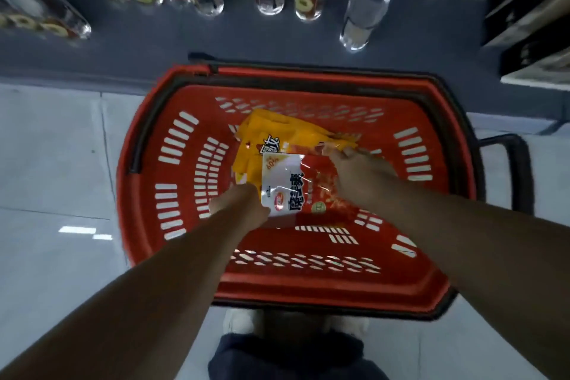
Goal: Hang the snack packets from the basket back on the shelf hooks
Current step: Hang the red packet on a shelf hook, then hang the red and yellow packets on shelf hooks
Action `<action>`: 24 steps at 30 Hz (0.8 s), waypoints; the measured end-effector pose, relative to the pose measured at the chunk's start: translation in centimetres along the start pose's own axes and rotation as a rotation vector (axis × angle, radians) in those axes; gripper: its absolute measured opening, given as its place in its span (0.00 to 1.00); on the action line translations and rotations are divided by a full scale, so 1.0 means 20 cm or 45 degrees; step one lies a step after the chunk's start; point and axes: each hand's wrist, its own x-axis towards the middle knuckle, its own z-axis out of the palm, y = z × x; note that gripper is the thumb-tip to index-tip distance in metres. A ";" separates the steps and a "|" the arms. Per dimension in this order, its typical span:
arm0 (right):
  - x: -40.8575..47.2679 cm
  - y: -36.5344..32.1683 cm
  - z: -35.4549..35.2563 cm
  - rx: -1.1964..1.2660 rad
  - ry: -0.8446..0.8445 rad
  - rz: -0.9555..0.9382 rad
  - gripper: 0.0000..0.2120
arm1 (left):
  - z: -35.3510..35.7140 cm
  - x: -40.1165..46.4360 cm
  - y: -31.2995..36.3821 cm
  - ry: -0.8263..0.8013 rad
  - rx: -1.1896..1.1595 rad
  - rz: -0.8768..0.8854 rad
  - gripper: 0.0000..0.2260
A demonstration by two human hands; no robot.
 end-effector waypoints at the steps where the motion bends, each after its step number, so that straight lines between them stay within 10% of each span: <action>1: 0.08 0.00 0.08 -0.006 -0.020 -0.001 0.30 | 0.07 0.07 0.01 -0.014 -0.033 -0.013 0.22; 11: 0.49 -0.03 0.43 0.064 -0.011 -0.086 0.31 | 0.36 0.32 0.00 0.024 -0.604 -0.093 0.18; 24: 0.01 0.03 0.01 0.402 -0.027 0.068 0.09 | -0.06 -0.13 -0.01 0.230 -1.050 0.090 0.08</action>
